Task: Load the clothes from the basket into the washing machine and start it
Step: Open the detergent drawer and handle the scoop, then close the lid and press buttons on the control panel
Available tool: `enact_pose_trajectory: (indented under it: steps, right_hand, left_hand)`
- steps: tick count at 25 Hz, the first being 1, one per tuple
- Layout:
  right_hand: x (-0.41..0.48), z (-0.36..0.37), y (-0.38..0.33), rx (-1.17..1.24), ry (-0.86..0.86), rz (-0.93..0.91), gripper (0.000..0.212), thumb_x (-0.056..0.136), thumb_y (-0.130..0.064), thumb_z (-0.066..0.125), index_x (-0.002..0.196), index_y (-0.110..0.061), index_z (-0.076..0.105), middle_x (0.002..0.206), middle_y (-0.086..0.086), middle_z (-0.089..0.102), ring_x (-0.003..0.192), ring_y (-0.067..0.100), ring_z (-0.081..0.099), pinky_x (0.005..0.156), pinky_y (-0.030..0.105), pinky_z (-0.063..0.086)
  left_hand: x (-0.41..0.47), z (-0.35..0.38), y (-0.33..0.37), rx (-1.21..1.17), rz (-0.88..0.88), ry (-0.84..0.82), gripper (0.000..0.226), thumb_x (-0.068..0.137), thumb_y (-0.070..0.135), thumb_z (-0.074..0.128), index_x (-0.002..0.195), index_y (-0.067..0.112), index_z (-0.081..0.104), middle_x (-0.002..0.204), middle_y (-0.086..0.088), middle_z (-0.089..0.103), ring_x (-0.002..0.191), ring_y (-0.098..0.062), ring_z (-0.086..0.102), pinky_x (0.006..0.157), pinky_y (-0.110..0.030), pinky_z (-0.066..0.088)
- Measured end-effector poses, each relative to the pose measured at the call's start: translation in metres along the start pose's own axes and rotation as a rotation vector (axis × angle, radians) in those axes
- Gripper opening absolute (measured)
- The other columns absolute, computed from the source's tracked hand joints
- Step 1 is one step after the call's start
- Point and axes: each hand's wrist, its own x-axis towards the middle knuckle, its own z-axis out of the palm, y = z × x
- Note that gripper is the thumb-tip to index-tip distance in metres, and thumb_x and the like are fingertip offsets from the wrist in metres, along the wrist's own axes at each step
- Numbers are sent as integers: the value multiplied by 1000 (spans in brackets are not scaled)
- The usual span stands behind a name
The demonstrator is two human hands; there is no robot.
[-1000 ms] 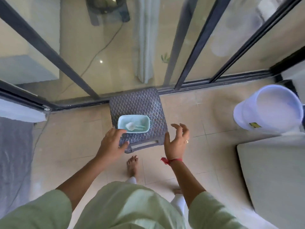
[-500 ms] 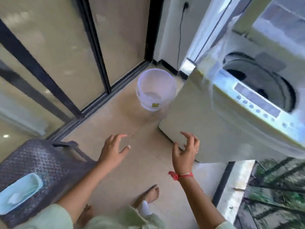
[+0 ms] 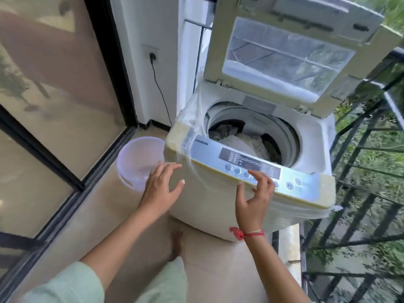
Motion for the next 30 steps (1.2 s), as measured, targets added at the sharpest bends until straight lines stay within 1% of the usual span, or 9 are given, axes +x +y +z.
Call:
enact_pose_trajectory:
  steps: [3,6,11,15,19,21,24,27,30]
  right_hand:
    - [62,14,11,-8,65,-46,26,82,-14,58,108,-16,57,112,-4,48,111,16,45,86,54,45]
    - [117,29,18,-19,120,-50,28,82,-22,54,108,-12,58,111,10,50,107,16,45,86,52,45]
    - [185,48,25,-47,225,-11,27,82,-17,57,109,-17,58,114,4,47,110,16,45,90,52,44]
    - [230,52,31,-101,295,-51,30,82,-28,52,109,-18,56,114,3,48,111,11,42,91,53,43]
    - [297,47,21,-143,366,-169,33,82,-27,52,112,-16,56,115,4,49,112,2,36,101,36,36]
    - [336,44,10,-183,397,-251,34,82,-23,54,114,-10,56,116,12,52,115,10,40,103,23,30]
    - [394,36,-9,-278,441,-352,41,86,-29,55,121,-7,54,125,16,50,121,18,39,107,17,22]
    - [444,25,-22,-559,444,-615,54,91,-41,52,134,-11,44,141,18,39,132,27,35,113,35,26]
    - [486,22,-33,-777,433,-707,60,93,-52,39,141,-16,34,148,16,31,138,30,26,113,51,23]
  left_hand:
    - [86,5,13,37,128,37,54,79,47,43,120,15,57,122,-2,55,126,-26,41,110,-39,30]
    - [157,8,24,61,198,62,55,79,45,40,118,11,58,122,-7,57,129,-23,34,110,-27,18]
    - [256,14,48,104,314,37,58,78,50,37,118,13,57,122,-6,56,134,-31,34,108,-33,23]
    - [320,17,74,86,419,52,55,80,47,39,119,13,55,122,-6,56,135,-30,32,111,-32,20]
    - [380,4,111,72,538,123,50,83,42,47,123,12,53,127,-8,53,136,-33,31,110,-44,27]
    - [408,-6,132,59,582,186,48,84,36,53,126,13,50,131,-9,50,138,-31,27,110,-43,26]
    - [445,-19,165,2,672,299,46,84,35,50,125,13,51,131,-7,50,139,-29,25,111,-35,18]
    - [474,-25,196,-28,746,366,44,84,34,50,123,13,51,129,-7,51,139,-30,25,113,-31,15]
    - [498,-22,218,65,749,392,46,83,38,49,124,17,49,130,-6,50,139,-30,25,113,-48,20]
